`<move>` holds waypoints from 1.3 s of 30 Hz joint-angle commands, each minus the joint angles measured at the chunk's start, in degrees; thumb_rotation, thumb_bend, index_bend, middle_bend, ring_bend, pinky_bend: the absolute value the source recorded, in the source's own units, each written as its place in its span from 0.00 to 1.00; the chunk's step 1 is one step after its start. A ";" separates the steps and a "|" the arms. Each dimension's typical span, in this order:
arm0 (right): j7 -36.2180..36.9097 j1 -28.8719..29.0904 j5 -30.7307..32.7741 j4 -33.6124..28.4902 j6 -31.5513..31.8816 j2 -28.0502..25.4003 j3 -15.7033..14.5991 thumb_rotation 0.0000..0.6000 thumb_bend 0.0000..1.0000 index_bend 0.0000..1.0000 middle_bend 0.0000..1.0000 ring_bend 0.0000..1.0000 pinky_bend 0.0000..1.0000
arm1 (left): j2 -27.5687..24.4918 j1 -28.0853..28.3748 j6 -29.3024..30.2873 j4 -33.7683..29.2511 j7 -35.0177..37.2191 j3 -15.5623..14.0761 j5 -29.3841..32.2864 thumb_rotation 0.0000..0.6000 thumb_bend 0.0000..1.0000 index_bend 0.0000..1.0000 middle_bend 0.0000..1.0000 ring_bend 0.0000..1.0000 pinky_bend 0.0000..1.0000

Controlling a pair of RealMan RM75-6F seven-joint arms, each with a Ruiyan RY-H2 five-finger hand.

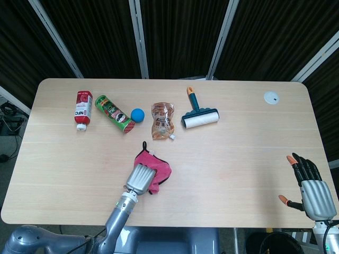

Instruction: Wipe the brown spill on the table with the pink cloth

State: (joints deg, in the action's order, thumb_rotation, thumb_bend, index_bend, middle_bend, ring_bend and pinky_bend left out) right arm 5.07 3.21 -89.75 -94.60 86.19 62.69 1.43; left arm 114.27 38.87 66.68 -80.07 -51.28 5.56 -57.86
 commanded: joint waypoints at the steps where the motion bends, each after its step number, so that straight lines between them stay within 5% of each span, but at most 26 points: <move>1: -0.13 -0.03 -0.03 0.01 0.04 0.01 0.00 1.00 0.01 0.00 0.00 0.00 0.06 | -2.90 -0.98 0.11 0.16 0.51 0.35 0.91 1.00 0.56 0.86 0.65 0.57 0.54; 13: -1.01 -0.02 -0.09 -0.07 0.00 0.26 0.04 1.00 0.01 0.00 0.00 0.00 0.06 | -13.69 -3.55 1.65 -1.97 4.86 1.18 -0.30 1.00 0.56 0.86 0.65 0.57 0.54; 25: -2.00 0.28 0.23 -0.05 -0.52 0.75 0.26 1.00 0.01 0.00 0.00 0.00 0.06 | -26.53 -2.05 4.51 -14.32 11.41 12.57 0.16 1.00 0.56 0.86 0.65 0.57 0.54; 35: -2.39 0.44 0.12 0.21 -0.65 0.93 0.29 1.00 0.01 0.00 0.00 0.00 0.06 | -34.29 -5.24 6.26 -22.37 9.78 7.32 -1.64 1.00 0.55 0.82 0.61 0.54 0.53; 37: -2.53 0.48 0.03 0.28 -0.66 0.99 0.28 1.00 0.01 0.00 0.00 0.00 0.06 | -35.50 -6.13 6.53 -23.01 10.11 5.97 -2.29 1.00 0.51 0.79 0.57 0.52 0.51; 39: -2.71 0.52 0.04 0.29 -0.71 1.05 0.29 1.00 0.01 0.00 0.00 0.00 0.06 | -36.79 -6.94 6.38 -23.64 10.16 4.59 -2.49 1.00 0.35 0.64 0.41 0.39 0.38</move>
State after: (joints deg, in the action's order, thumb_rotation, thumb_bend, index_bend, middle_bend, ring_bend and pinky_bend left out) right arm 2.37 3.72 -89.70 -94.31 85.49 63.73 1.72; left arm 78.43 32.72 72.95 -103.03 -41.19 11.14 -59.93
